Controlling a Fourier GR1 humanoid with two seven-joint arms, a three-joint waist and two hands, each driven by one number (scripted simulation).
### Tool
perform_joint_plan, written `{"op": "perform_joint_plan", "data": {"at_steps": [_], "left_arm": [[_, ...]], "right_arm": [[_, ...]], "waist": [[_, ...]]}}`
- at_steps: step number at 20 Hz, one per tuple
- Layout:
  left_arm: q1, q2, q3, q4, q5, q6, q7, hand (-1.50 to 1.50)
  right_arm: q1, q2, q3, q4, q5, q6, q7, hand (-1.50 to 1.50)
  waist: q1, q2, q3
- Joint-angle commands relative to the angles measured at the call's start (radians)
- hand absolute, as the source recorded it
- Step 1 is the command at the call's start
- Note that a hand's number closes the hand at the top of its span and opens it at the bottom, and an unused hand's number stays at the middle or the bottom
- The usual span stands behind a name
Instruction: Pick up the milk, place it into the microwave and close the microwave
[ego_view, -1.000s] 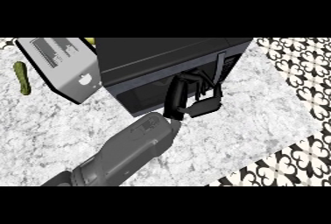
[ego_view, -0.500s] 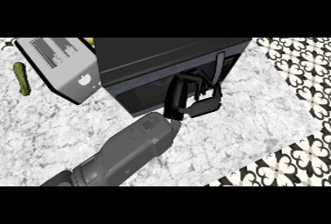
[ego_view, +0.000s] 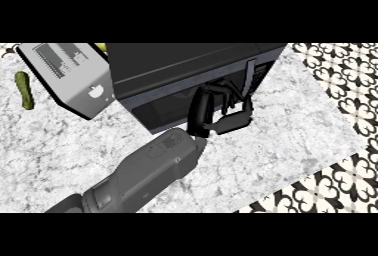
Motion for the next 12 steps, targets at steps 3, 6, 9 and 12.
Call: {"op": "perform_joint_plan", "data": {"at_steps": [3, 6, 9, 12], "left_arm": [[-0.073, 0.000, 0.032, 0.080, 0.039, -0.015, 0.017, 1.50], [-0.054, 0.000, 0.020, 0.091, 0.047, -0.027, 0.003, 1.50], [-0.061, 0.000, 0.026, 0.098, 0.056, -0.024, -0.009, 1.50], [-0.067, 0.000, 0.014, 0.094, 0.068, -0.011, -0.011, 1.50]], "right_arm": [[-0.001, -0.025, 0.006, 0.004, -0.039, 0.020, 0.018, -1.50], [-0.001, -0.036, -0.002, 0.001, -0.050, 0.026, 0.022, -1.50], [-0.002, -0.041, -0.001, 0.003, -0.070, 0.031, 0.024, -1.50], [-0.014, -0.066, -0.026, 0.015, -0.074, 0.043, 0.027, -1.50]], "waist": [[-0.013, 0.013, -0.001], [-0.017, 0.015, -0.001], [-0.015, 0.016, -0.001], [-0.021, 0.010, 0.001]]}}
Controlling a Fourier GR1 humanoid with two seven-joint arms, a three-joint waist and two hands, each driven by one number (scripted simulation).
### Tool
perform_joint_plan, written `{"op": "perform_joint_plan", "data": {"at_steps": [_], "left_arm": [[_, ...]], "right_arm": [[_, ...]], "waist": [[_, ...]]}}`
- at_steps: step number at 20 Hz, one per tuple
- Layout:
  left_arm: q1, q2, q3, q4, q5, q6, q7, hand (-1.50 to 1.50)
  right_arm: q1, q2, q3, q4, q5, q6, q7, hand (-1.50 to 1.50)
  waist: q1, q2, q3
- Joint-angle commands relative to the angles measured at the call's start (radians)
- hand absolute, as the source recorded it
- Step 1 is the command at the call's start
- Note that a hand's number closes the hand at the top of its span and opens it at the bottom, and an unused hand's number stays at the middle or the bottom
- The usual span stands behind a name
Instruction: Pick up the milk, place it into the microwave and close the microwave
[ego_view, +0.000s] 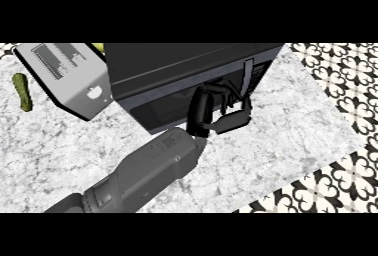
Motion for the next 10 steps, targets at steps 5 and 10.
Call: {"op": "perform_joint_plan", "data": {"at_steps": [5, 10], "left_arm": [[-0.065, 0.000, 0.005, 0.082, 0.021, -0.041, -0.004, 1.50], [-0.085, 0.000, -0.057, 0.152, 0.005, -0.006, 0.049, 1.50]], "right_arm": [[-0.004, -0.038, -0.013, 0.008, -0.034, 0.028, 0.015, -1.50], [-0.020, -0.039, -0.001, 0.007, -0.082, 0.051, 0.006, -1.50]], "waist": [[-0.016, 0.015, -0.001], [0.002, 0.013, 0.005]]}}
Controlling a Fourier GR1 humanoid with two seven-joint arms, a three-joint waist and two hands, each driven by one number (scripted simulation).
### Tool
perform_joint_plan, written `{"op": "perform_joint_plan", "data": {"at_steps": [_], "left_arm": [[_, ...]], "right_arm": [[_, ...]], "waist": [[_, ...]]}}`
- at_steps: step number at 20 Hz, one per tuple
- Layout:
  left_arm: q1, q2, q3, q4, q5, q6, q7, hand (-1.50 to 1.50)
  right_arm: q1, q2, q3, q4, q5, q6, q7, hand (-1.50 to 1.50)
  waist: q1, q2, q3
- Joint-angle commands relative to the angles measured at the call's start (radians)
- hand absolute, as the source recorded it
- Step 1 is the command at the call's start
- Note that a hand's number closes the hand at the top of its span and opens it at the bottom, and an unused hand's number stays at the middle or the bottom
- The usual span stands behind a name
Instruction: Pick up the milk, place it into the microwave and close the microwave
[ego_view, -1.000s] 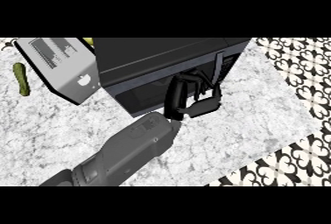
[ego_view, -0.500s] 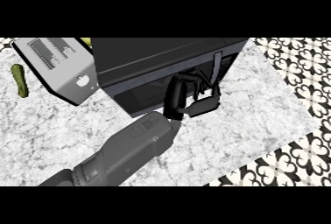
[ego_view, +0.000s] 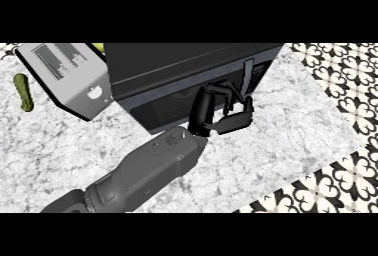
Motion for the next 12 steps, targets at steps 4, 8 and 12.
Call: {"op": "perform_joint_plan", "data": {"at_steps": [4, 8, 12], "left_arm": [[-0.029, 0.000, -0.007, 0.130, 0.037, 0.037, 0.082, 1.50], [-0.022, 0.000, -0.016, 0.144, 0.056, 0.062, 0.085, 1.50], [0.005, 0.000, -0.021, 0.175, 0.082, 0.103, 0.092, 1.50]], "right_arm": [[0.001, -0.019, 0.007, -0.005, -0.050, 0.047, 0.001, -1.50], [-0.002, -0.039, -0.011, 0.004, -0.071, 0.050, 0.006, -1.50], [0.018, -0.048, -0.035, -0.012, -0.066, 0.043, 0.012, -1.50]], "waist": [[0.002, 0.011, 0.001], [0.034, 0.006, -0.002], [0.055, -0.007, -0.004]]}}
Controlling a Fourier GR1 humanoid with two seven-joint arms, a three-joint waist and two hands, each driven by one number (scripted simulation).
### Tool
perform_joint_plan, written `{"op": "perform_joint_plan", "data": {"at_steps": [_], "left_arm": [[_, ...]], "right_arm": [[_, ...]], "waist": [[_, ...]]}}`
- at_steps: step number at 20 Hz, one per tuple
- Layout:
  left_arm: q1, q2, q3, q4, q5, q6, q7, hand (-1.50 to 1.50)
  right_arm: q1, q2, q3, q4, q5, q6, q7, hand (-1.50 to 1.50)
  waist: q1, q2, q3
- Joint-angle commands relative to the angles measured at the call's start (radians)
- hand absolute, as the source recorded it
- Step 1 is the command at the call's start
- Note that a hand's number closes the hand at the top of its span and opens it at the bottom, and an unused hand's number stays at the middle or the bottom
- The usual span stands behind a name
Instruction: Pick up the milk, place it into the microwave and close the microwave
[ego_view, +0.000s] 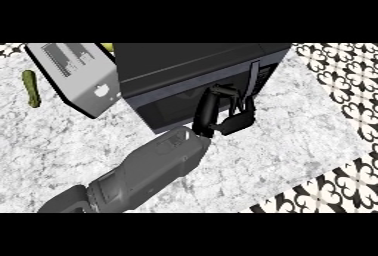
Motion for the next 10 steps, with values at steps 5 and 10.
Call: {"op": "perform_joint_plan", "data": {"at_steps": [5, 10], "left_arm": [[0.073, 0.002, 0.051, 0.141, 0.089, 0.037, 0.021, -1.50], [0.065, 0.002, 0.029, 0.147, 0.109, 0.037, 0.013, -1.50]], "right_arm": [[0.048, -0.007, -0.029, -0.015, -0.030, -0.004, 0.009, -1.50], [0.072, -0.018, -0.047, -0.043, -0.054, -0.010, 0.016, -1.50]], "waist": [[0.052, 0.000, -0.005], [0.050, -0.008, -0.005]]}}
